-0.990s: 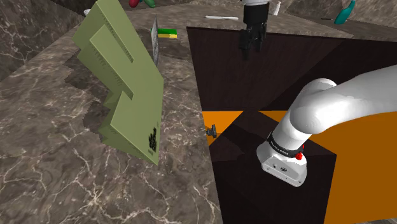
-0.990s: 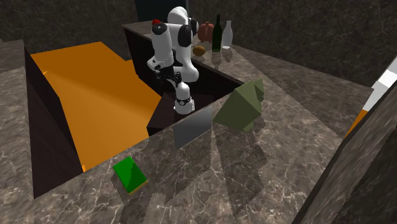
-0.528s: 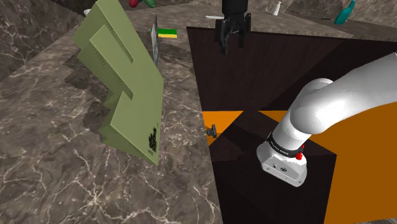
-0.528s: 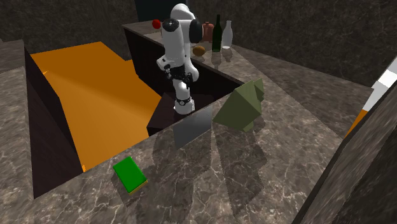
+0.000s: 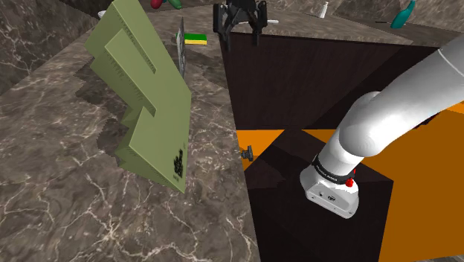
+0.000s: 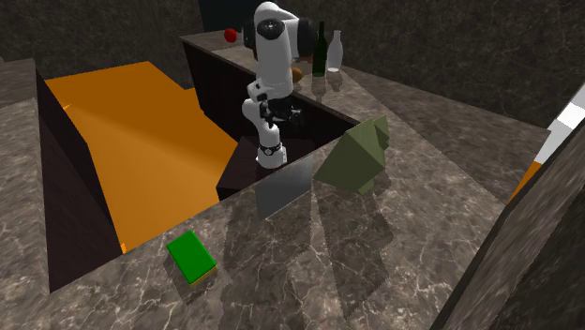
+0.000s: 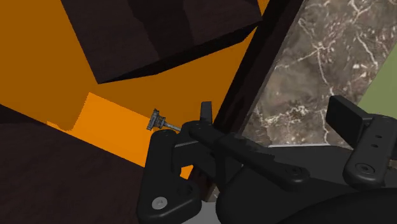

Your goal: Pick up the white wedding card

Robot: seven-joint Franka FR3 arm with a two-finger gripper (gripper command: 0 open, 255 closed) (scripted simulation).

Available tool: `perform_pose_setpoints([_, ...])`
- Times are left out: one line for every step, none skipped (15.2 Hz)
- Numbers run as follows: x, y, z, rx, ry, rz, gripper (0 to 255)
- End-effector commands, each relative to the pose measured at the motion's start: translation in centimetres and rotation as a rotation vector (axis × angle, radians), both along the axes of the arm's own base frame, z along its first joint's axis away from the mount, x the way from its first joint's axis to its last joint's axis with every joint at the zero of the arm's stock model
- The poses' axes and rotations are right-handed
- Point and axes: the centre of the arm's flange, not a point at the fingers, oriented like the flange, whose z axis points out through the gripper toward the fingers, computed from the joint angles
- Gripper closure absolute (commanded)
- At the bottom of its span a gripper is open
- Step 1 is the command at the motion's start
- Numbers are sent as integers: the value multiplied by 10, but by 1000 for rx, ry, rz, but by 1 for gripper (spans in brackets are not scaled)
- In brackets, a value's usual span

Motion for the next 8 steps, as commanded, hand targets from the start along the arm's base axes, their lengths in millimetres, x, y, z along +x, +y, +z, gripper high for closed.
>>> perform_pose_setpoints([21, 19, 8, 3, 0, -41, 0])
perform_pose_setpoints([30, 27, 12, 4, 0, -60, 0])
perform_pose_setpoints([39, 35, 16, 5, 0, -79, 0])
perform_pose_setpoints([48, 42, 20, 6, 0, -98, 0])
perform_pose_setpoints([57, 50, 23, 8, 0, -116, 0])
perform_pose_setpoints([66, 58, 27, 9, 0, -135, 0])
perform_pose_setpoints([76, 65, 31, 10, 0, -154, 0])
perform_pose_setpoints([85, 72, 35, 11, 0, -173, 0])
